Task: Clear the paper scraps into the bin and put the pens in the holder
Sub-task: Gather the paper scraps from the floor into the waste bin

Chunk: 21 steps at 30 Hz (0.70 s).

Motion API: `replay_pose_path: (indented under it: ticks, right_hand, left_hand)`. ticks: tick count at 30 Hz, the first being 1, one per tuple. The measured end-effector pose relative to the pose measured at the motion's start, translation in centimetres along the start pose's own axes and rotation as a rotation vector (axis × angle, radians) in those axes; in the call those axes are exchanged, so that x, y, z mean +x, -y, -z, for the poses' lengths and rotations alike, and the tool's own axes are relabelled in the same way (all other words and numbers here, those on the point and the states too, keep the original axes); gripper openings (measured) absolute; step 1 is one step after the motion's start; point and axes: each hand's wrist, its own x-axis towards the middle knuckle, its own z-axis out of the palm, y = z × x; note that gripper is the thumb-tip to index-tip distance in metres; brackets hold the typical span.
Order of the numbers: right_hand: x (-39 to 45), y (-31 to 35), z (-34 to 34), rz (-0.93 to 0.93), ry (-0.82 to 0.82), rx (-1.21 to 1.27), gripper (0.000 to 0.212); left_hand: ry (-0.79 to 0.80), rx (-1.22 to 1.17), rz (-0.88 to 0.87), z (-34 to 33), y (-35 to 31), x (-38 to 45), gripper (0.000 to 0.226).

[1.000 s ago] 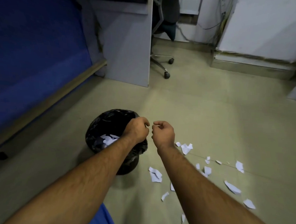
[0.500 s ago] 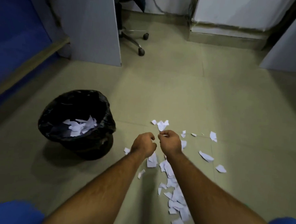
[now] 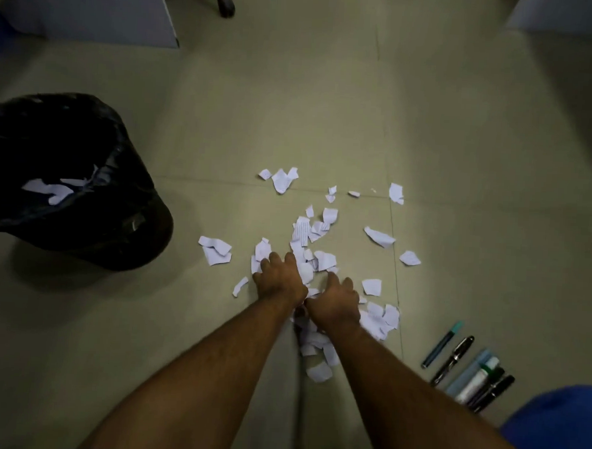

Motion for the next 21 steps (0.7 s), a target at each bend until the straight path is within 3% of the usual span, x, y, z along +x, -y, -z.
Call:
replay_pose_path:
  ticks: [7, 12, 16, 19, 21]
  right_hand:
    - [-0.2, 0.3, 3.0, 0.083, 0.096, 0.029, 0.081]
    - [0.5, 0.1, 1.6, 0.092, 0.152, -0.048, 0.086]
    - [0.0, -0.9, 0.1, 0.175, 0.13, -0.201, 0.098]
    - [-0.3, -2.1, -0.4, 0.197, 0.098, -0.262, 0.106]
    - [-0.4, -2.9, -0.5, 0.246, 0.065, -0.33, 0.099]
  left_hand:
    - [-0.033, 0.053, -0.004, 2.2, -1.8, -0.6, 0.059]
    - [-0.048, 0.074, -0.066, 1.0, -1.9, -0.6, 0.059]
    - [-0.031, 0.186, -0.131, -0.7, -0.6, -0.6, 0.079]
    - [0.16, 0.264, -0.165, -1.1, 0.1, -0.5, 0.107]
    - [0.249, 0.322, -0.22, -1.4, 0.7, -0.9, 0.113]
